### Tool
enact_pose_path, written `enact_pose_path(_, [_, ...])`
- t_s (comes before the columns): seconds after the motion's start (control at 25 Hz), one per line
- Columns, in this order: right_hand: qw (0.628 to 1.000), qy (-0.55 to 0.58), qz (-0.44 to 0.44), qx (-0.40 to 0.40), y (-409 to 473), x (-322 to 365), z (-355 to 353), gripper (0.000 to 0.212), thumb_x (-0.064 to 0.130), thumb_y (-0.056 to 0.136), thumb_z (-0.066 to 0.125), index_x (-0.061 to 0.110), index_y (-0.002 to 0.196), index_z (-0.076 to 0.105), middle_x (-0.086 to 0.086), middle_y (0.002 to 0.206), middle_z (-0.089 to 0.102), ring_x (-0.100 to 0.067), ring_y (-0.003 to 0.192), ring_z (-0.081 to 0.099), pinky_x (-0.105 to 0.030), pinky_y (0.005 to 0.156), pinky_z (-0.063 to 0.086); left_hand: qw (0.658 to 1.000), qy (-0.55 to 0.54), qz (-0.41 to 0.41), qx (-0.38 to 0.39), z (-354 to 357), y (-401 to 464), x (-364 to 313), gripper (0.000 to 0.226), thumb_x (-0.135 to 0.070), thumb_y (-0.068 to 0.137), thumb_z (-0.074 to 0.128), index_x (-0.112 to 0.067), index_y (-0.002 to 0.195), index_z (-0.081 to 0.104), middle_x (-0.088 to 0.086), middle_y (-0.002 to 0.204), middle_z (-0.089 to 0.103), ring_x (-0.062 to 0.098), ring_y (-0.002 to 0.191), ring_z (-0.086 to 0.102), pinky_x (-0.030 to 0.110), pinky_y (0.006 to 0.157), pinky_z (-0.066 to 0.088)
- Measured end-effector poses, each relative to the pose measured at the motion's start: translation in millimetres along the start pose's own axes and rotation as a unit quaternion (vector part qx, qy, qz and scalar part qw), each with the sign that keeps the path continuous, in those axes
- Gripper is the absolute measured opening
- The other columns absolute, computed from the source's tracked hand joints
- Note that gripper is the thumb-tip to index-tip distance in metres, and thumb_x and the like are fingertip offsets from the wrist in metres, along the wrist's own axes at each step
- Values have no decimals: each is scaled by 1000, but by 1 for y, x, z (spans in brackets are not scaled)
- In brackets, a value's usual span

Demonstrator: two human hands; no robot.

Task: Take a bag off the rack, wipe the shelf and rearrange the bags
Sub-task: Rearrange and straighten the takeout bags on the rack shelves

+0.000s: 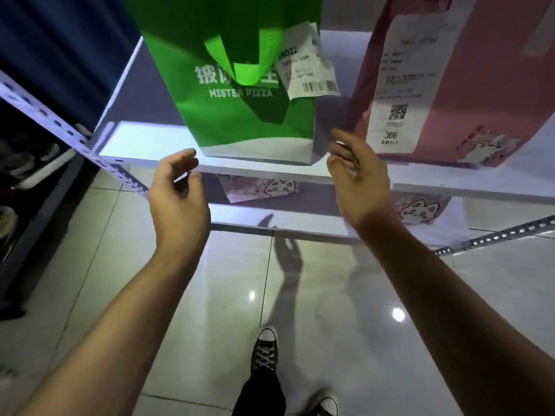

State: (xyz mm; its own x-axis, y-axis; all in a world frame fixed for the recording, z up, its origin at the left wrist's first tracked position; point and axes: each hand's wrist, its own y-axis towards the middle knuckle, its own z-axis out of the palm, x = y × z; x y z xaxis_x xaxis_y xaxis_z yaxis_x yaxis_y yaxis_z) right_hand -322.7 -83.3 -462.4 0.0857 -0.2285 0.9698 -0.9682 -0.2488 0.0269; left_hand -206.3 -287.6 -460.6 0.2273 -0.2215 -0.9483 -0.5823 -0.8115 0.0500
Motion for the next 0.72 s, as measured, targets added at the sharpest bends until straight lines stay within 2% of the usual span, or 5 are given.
enact_pose_path(0.08, [1000,-1,-22,22,-19,-17,-5,38,1,100,55,4,138,56,-10,128,65,-12,119,63,-16,102,48,1000,7,-2,8,-1,-23,15,30,-5,96,49,-20,117,64,-8,111,69,12,106,65,41,94,55])
enact_pose_path(0.24, [992,-74,-70,74,-51,-58,-6,29,-4,99,55,0,126,63,-5,116,69,-8,106,68,-14,95,50,999,22,-40,23,3,-62,49,29,-5,97,49,-22,113,66,-13,109,69,10,99,64,36,88,57])
enact_pose_path(0.44, [990,-119,22,77,-69,-105,12,30,2,96,56,14,118,72,1,112,74,-10,103,70,-26,95,53,996,30,-68,41,7,-77,100,29,-5,98,49,-25,109,67,-16,103,70,8,98,64,31,86,56])
enact_pose_path(0.6, [987,-134,22,84,-63,-141,36,29,0,94,56,10,114,74,-1,112,75,-15,103,70,-29,96,53,993,30,-93,68,19,-66,142,29,-6,98,49,-26,110,66,-13,105,70,8,100,65,19,81,53])
enact_pose_path(0.72, [988,-128,32,80,-42,-174,58,29,5,93,55,13,115,72,1,108,75,-14,101,71,-31,93,55,990,34,-108,89,32,-41,176,27,-9,99,50,-26,114,64,-9,108,70,3,98,63,13,80,49])
